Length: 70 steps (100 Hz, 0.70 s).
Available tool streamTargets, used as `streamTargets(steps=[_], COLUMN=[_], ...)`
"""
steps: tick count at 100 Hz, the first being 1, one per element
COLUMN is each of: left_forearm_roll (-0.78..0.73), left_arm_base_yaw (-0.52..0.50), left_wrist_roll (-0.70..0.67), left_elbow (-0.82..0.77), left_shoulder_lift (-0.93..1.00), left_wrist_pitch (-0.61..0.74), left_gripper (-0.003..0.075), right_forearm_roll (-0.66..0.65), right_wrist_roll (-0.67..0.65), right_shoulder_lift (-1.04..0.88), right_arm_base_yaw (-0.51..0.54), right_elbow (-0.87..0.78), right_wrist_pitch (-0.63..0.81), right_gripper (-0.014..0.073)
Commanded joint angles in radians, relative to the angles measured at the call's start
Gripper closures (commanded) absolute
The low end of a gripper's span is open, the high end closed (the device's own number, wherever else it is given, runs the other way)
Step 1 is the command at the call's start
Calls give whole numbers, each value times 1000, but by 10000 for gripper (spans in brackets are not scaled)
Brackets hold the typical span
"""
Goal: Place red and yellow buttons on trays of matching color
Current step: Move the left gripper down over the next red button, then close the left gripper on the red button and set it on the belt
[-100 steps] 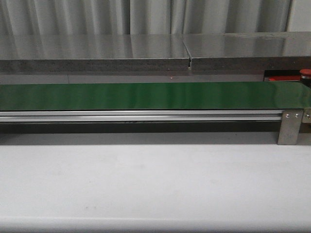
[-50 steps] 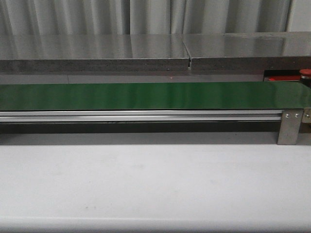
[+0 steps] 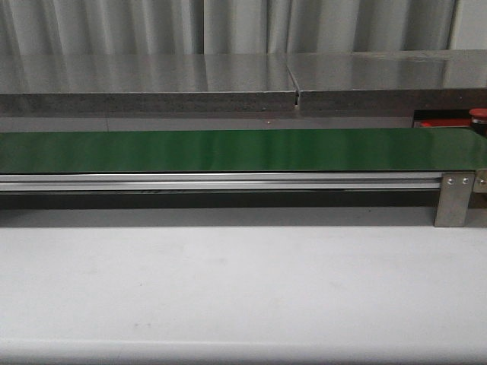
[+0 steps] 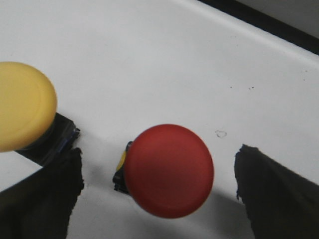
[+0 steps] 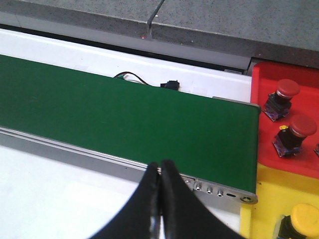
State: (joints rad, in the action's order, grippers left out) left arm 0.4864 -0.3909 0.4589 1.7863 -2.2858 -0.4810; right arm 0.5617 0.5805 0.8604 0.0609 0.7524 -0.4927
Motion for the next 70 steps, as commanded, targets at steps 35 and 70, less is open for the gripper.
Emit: streamTargets(steps=[35,70], left_forearm_roll=[22,30], left_arm_base_yaw=[-4,-4], left_wrist_roll=[-12,-12], left_elbow=[30,30], left_shoulder_lift=[67,133], left_wrist_pitch=[64,21], left_gripper=[549,739], right_forearm_roll=[11,11], right_wrist_roll=[7,7], right_shoulder_lift=[-9,-9], right_arm_base_yaw=[-1,-1], right_elbow=[35,35], right_wrist_pitch=[59,59], right_gripper=[711,711])
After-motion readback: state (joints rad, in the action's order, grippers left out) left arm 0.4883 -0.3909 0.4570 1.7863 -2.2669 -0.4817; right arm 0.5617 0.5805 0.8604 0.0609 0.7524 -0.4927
